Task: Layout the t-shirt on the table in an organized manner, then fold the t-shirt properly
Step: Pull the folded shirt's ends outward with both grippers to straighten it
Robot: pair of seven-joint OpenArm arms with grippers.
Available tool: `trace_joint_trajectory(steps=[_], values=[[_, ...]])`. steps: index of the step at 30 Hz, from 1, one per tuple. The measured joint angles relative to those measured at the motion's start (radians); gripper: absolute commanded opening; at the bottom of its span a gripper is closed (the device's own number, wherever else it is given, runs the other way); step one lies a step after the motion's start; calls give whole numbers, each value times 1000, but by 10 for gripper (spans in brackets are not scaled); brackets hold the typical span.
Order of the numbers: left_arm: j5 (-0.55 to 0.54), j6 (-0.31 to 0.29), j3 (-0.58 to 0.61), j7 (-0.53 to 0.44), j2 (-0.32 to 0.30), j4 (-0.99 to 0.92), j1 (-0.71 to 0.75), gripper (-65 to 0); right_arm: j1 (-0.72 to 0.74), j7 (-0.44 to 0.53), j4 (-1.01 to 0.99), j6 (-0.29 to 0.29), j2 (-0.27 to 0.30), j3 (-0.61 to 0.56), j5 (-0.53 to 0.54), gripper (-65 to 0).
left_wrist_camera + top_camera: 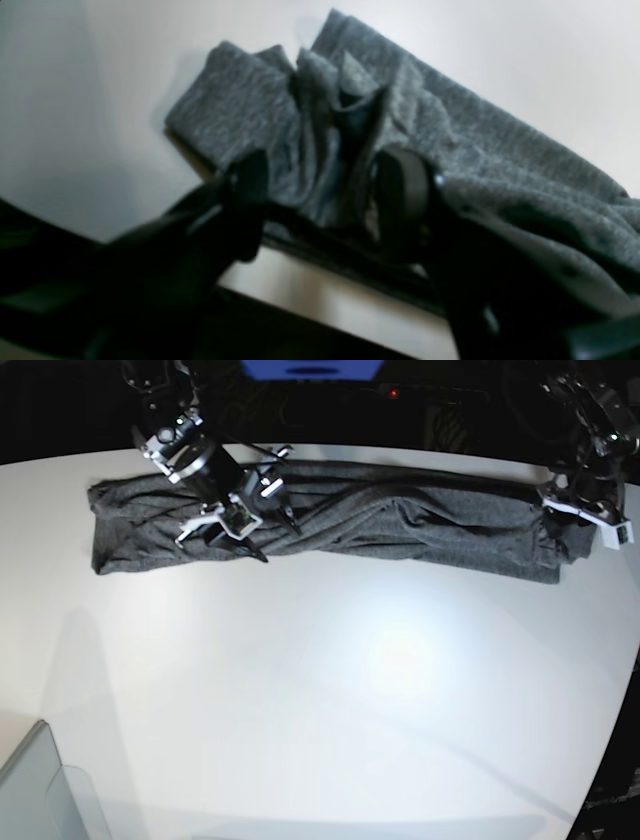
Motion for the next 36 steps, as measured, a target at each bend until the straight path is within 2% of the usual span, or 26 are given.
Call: trace_joint_trajectory(steps=[6,8,16,19,27,31,36], values=[[1,0,-13,-4,-8,0,-26,-278,-1,0,0,0,-18,62,0,-310],[-2,0,-13,-4,-10,0,-31,-238,-1,0,0,0,-37,89,0,-310],[3,0,-11,0,-11,-8,-39,-76,-6,-4,0,0,-39,111,0,-310],[0,-6,-5,-6,-49,-46,-41,-45,-8,-3,0,0,-39,111,1,-310],[2,-7,-4,-4,-102,-200,-90,-39,-8,-8,0,2,-39,111,0,-310],[6,-7,1,-8,-101,-208,-111,-39,-8,-9,0,3,-39,111,0,-310],[7,-7,80,-5,-100,-208,-113,-39,-9,-10,0,3,-39,111,0,-310]])
